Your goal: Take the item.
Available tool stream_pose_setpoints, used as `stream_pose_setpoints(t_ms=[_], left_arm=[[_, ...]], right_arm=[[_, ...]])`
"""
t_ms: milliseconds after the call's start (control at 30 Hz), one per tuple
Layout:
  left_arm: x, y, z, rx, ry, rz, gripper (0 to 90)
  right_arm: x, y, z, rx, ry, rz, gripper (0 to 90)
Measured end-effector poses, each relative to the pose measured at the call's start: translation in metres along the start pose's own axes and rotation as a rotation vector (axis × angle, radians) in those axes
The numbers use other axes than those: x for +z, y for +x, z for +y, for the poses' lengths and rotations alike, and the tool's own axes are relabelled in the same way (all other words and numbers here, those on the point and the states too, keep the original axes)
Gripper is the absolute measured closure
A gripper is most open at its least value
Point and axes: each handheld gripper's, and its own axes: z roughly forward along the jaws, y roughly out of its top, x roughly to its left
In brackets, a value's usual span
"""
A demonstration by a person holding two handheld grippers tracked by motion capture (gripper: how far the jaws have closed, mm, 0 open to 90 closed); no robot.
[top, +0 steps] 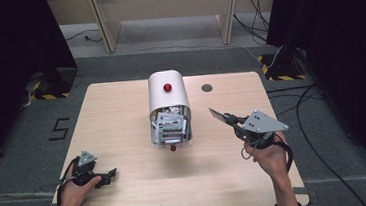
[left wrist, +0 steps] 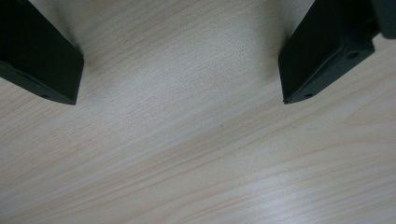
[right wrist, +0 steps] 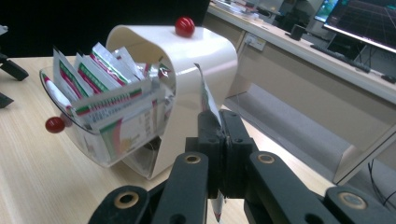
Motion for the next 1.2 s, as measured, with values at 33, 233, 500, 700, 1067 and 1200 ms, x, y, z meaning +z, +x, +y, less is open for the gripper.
stream_pose_setpoints(t_ms=[33, 233, 500, 700, 1067, 1200], left_arm=[[0.000, 0.000, 0.000, -0.001, 0.000, 0.000, 0.0], [0.000, 0.000, 0.000, 0.000, 0.000, 0.000, 0.0], [0.000, 0.000, 0.000, 0.000, -0.001, 0.000, 0.0], [0.000, 0.000, 0.000, -0.001, 0.000, 0.000, 0.0], [0.000, 0.000, 0.000, 0.000, 0.000, 0.000, 0.0], [0.000, 0.000, 0.000, -0.001, 0.000, 0.000, 0.0]], right_arm=[[0.000, -0.001, -0.004, 0.010, -0.004, -0.002, 89.0], [0.000, -0.005, -0.019, 0.035, 0.015, -0.022, 89.1], [-0.001, -0.008, -0.033, 0.055, 0.040, -0.029, 89.1], [0.003, -0.008, -0.040, 0.062, 0.060, -0.025, 89.0], [0.013, -0.005, -0.050, 0.061, 0.095, -0.013, 89.0], [0.018, -0.004, -0.054, 0.062, 0.111, -0.006, 89.0]])
